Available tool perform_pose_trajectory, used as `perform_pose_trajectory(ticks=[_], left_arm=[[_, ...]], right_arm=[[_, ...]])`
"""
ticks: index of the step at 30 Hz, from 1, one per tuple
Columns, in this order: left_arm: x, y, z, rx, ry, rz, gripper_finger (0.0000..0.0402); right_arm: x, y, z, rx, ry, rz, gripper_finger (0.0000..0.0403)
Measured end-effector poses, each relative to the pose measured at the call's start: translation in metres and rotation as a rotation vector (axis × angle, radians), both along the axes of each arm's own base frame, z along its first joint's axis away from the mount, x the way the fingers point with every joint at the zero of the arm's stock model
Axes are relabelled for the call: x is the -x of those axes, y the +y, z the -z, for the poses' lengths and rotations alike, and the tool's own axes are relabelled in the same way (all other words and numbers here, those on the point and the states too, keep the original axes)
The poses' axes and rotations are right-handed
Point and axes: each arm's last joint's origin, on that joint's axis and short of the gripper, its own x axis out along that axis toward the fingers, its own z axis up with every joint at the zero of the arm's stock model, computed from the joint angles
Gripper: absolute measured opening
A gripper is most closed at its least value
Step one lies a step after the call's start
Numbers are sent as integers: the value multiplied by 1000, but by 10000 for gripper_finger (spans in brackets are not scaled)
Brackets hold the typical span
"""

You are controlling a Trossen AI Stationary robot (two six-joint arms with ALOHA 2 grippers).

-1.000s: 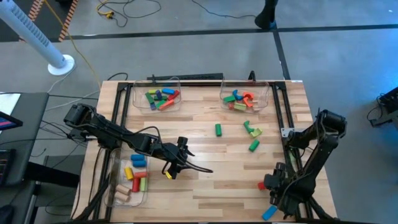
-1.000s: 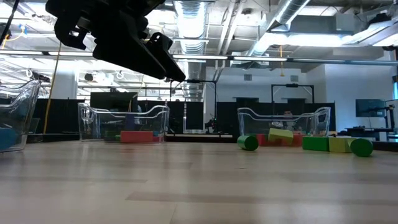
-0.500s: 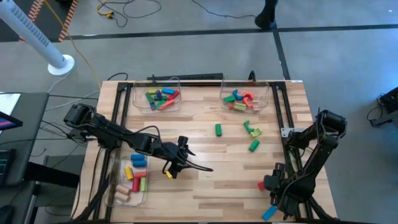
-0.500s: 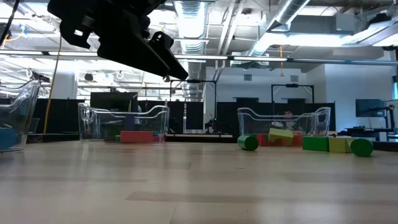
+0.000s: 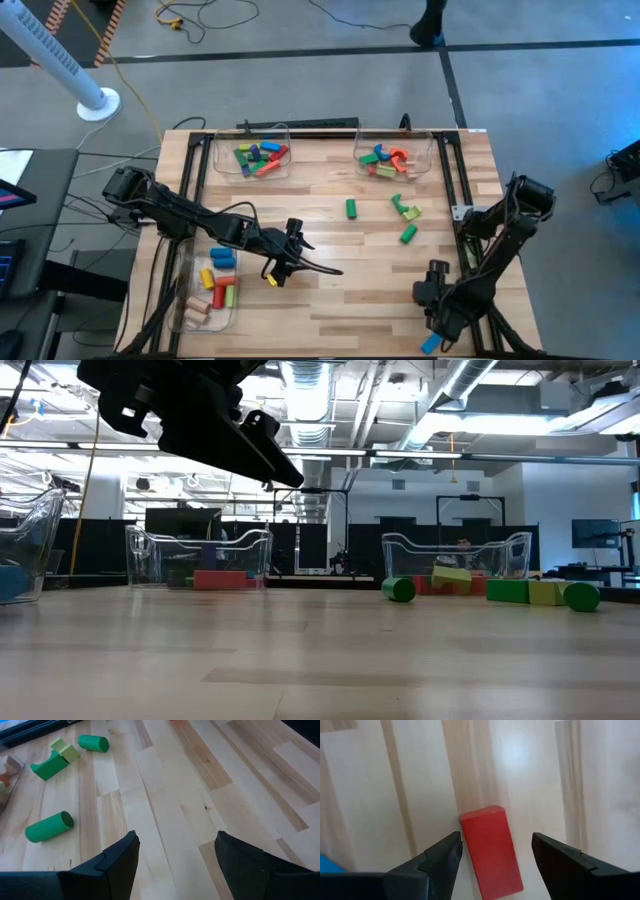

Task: Sort blocks by size
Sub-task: Put the red arch block into the top right transparent bin

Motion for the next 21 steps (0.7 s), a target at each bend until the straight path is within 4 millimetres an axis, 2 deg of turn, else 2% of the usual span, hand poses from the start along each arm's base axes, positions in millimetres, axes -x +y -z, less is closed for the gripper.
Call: perform_pose_trajectory(ticks=[13,21], left_arm=[[0,0,0,6,2,12,250],[0,0,0,5,2,12,250]], right_arm=[[12,5,1,-22,51,13,273],[14,3,1,1,62,16,273]])
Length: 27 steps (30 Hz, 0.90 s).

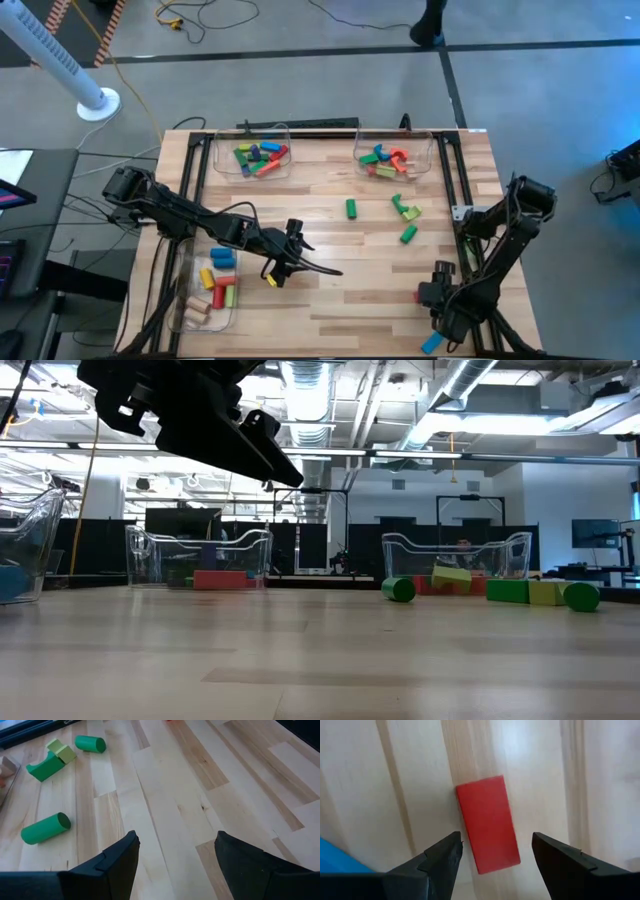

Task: Sort blocks by size
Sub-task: Put the red arch block into the top right transparent bin

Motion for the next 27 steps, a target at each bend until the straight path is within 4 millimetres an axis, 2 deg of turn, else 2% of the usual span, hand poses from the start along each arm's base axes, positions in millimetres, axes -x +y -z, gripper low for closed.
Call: perform_pose_trajectory(ticks=[6,12,22,27], left_arm=[[0,0,0,-11,-1,7,250],[0,0,0,-17,-1,10,250],[0,0,0,-26,-3,14,250],[0,0,0,-35,-9,20,250]], right_arm=[[-3,-6,17,-49,-13,23,273],[-6,-7,16,-57,-5,40,269],[2,-2,16,-78,20,34,191],[0,-2,15,-96,9,44,162]])
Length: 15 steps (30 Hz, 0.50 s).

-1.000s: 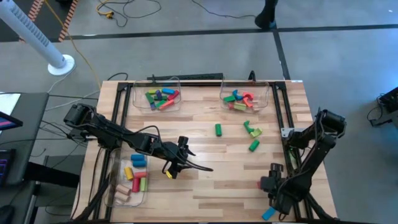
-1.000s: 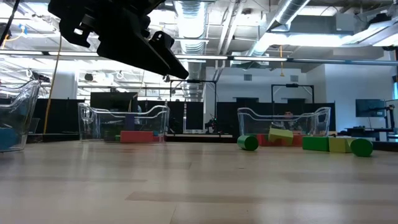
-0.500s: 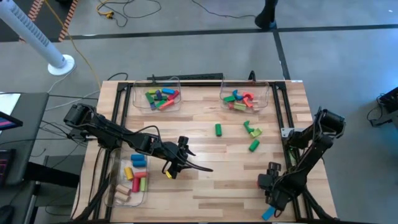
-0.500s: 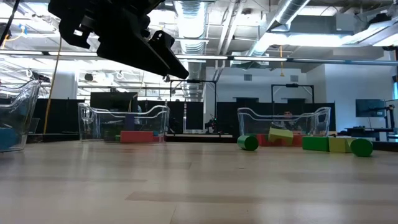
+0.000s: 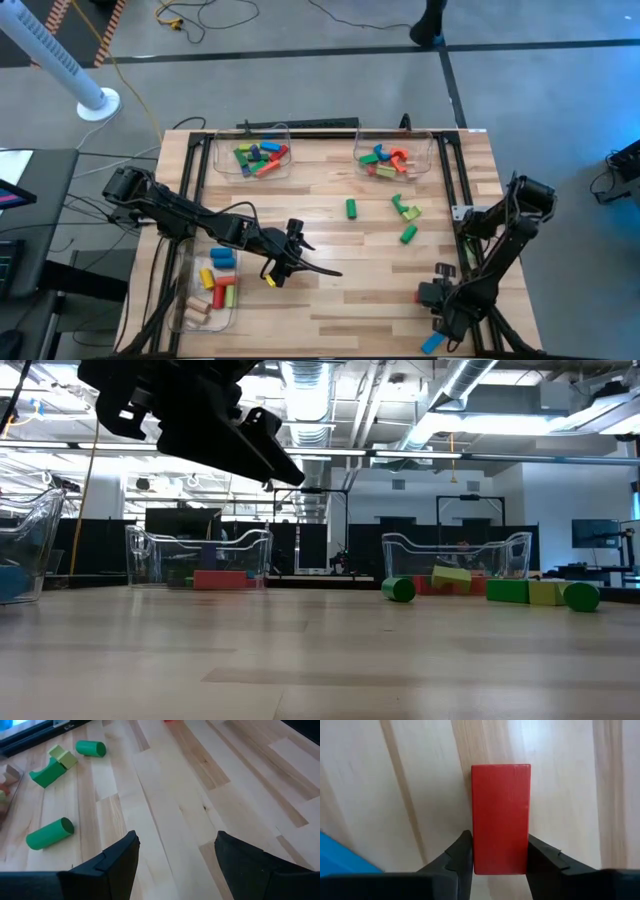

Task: Sort blocks by size
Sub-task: Put the red arch block into the top right transparent bin

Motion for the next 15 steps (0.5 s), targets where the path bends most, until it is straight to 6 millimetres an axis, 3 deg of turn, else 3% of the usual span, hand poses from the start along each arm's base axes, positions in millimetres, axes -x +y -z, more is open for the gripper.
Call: perform_pose_trajectory(ticks=[9,15], left_arm=[[-3,-1,-4,-11,-54,17,250],[-5,-3,-9,-30,-115,77,250]], right_arm=[[-25,-6,-2,-38,-67,57,163],[-54,-14,-15,2,-201,47,164]])
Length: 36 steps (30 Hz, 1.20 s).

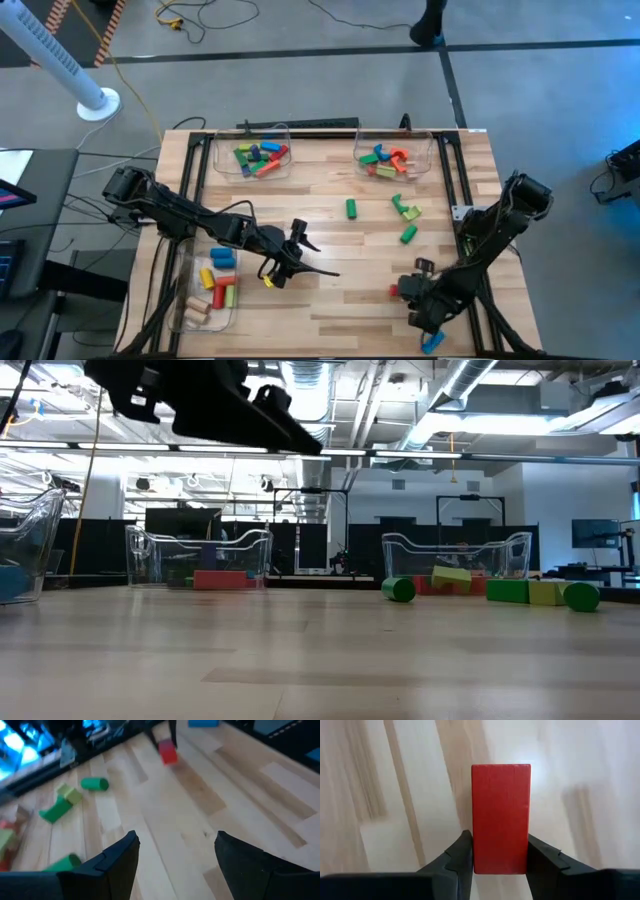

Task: Sort blocks by size
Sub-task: Put the red arch block into the top right transparent bin

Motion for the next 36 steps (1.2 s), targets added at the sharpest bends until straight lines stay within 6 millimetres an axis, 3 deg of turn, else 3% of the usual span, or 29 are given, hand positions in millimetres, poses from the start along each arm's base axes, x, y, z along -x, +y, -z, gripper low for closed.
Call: perform_pose_trajectory(ticks=[10,16,25,36], left_arm=[[-6,1,-12,-1,-134,32,249],[-6,1,-12,-89,-155,70,249],[-6,1,-12,-269,-188,146,249],[-5,0,-12,-432,-216,221,249]], right_arm=[[-67,-26,-26,35,-255,-63,165],[-95,-42,-42,41,-374,-123,166],[-122,-66,-56,-49,-466,-103,166],[-139,-85,-65,-175,-552,-131,166]])
